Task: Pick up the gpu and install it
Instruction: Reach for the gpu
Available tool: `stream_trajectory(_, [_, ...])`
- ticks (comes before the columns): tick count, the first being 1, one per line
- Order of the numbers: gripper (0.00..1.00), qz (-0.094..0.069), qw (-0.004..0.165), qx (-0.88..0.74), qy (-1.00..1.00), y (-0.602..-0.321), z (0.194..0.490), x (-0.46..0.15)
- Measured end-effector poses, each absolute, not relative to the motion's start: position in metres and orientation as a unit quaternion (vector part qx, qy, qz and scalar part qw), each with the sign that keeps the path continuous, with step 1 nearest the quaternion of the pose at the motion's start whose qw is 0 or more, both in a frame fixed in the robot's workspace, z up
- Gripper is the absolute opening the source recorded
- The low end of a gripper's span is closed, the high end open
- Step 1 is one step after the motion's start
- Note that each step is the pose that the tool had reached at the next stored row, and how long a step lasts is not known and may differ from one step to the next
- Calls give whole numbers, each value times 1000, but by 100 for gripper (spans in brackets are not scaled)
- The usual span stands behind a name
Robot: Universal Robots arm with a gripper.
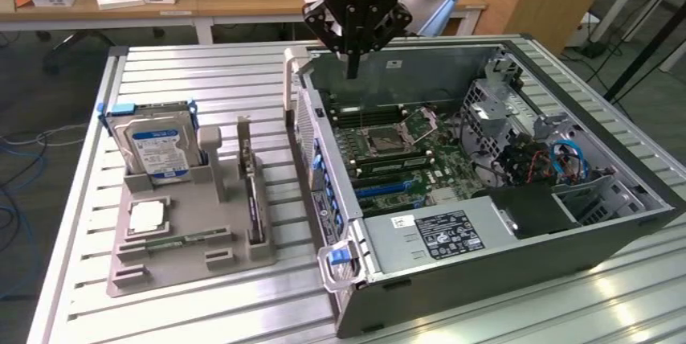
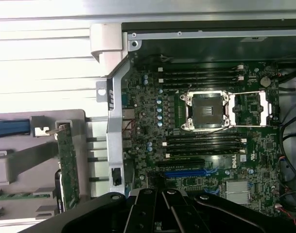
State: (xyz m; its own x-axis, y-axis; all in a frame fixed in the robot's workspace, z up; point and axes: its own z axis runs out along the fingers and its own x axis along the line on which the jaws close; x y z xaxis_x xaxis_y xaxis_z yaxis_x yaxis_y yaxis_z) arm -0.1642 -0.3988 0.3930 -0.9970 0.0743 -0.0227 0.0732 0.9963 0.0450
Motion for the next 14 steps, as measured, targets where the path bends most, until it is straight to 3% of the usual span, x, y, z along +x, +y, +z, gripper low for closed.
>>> stream_trajectory(14, [11,22,12,33,999,-399,392,-191])
